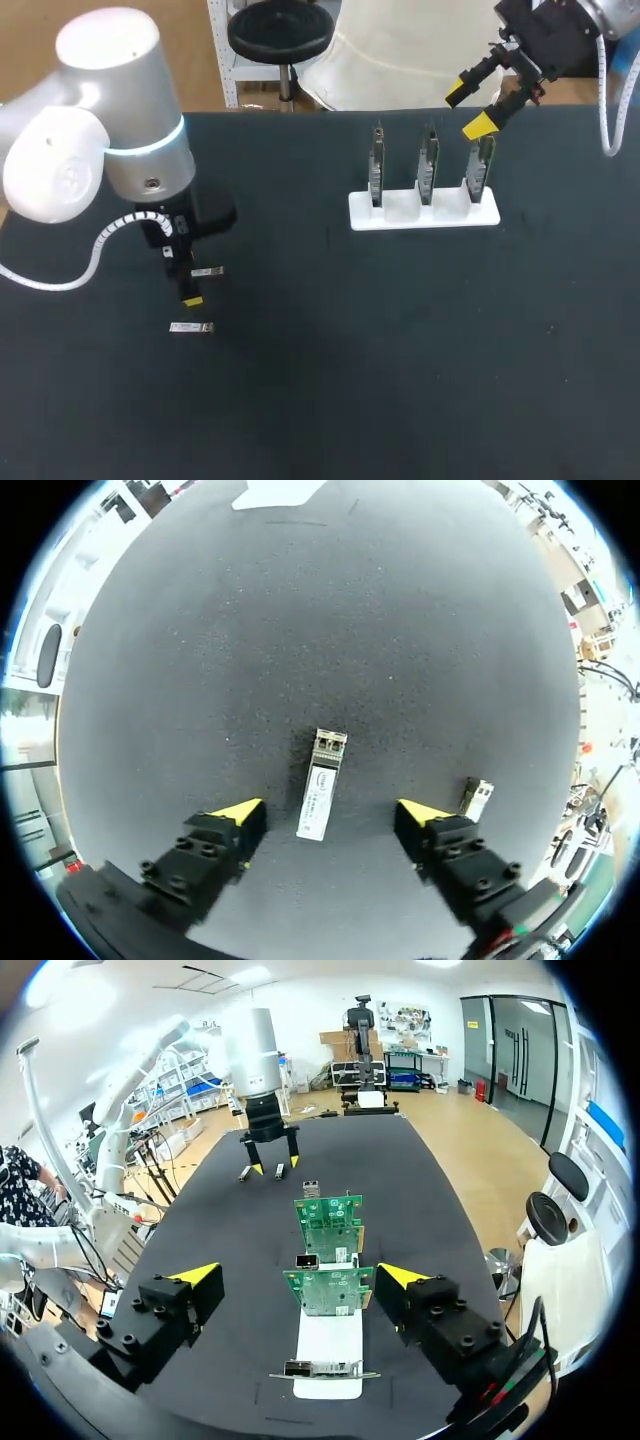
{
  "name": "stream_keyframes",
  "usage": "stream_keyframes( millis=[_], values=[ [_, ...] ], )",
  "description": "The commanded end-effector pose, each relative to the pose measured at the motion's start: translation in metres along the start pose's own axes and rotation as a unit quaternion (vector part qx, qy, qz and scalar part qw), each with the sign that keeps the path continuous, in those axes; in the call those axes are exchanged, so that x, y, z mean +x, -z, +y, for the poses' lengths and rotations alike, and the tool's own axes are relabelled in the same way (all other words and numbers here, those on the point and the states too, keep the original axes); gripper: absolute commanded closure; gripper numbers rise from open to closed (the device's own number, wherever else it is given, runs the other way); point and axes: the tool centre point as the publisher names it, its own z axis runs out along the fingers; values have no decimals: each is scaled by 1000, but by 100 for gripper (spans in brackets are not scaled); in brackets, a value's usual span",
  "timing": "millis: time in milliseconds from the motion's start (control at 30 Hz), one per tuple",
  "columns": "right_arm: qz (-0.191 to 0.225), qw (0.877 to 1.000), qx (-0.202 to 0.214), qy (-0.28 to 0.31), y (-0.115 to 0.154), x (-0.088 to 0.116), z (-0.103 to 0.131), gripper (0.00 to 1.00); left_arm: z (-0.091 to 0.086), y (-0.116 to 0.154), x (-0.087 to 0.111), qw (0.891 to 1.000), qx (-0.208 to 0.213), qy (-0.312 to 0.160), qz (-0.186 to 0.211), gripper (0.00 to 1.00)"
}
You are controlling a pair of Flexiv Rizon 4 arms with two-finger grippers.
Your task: Pick up the optical module with the left hand, and insert it into the network port with the right hand.
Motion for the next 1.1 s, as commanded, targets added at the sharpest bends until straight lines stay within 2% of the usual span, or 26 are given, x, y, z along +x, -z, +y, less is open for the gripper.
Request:
stream_keyframes(
  millis=[33,333,567,733,867,1100],
  values=[
    [0,1000,4,1,-1,0,3,0,1,-6,-2,1000,-1,-4,5,100],
    [0,1000,4,1,-1,0,3,0,0,-9,0,1000,0,1,12,100],
    [0,1000,4,1,-1,0,3,0,3,-6,-5,1000,-1,19,-15,100],
    [0,1000,4,1,-1,0,3,0,16,7,-12,995,-6,71,-73,100],
    [0,1000,4,1,-1,0,3,0,31,24,-21,983,-14,115,-141,100],
    [0,1000,4,1,-1,0,3,0,57,62,-50,963,-43,132,-230,100]
  ],
)
